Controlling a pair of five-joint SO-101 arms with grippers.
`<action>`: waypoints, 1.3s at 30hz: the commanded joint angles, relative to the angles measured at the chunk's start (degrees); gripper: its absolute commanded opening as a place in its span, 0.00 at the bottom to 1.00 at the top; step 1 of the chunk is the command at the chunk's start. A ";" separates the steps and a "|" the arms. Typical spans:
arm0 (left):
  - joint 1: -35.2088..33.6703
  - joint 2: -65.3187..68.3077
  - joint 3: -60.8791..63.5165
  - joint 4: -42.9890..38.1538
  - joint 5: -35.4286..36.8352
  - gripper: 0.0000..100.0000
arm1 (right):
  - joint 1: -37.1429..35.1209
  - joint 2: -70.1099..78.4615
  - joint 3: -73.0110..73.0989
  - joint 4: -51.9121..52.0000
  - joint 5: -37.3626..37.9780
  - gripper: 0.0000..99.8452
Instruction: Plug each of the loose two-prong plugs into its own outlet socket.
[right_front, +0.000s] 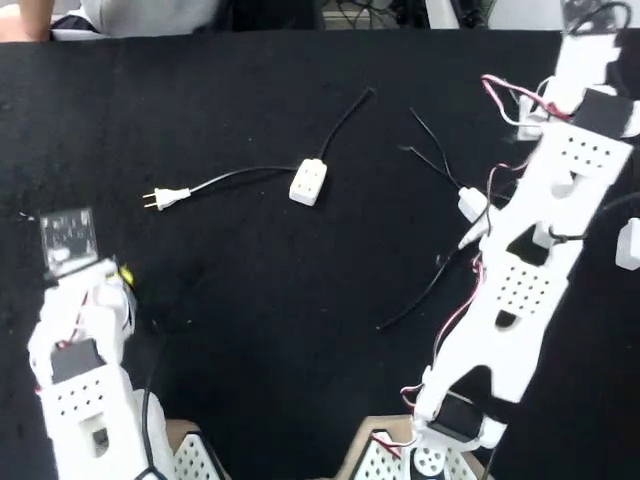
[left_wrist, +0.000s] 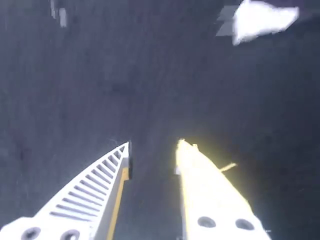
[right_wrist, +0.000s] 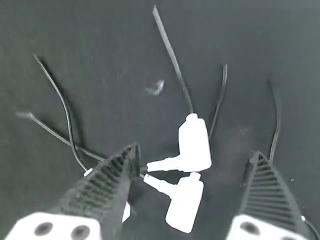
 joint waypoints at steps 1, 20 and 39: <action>6.73 0.09 -12.09 2.02 4.75 0.19 | -0.62 -11.12 8.66 2.02 -2.11 0.33; 36.70 54.59 -50.51 -3.52 12.84 0.19 | -11.43 -67.47 108.09 -26.73 -8.35 0.33; 48.13 92.92 -81.63 -4.75 13.01 0.19 | -8.88 -71.52 134.11 -49.05 -16.79 0.33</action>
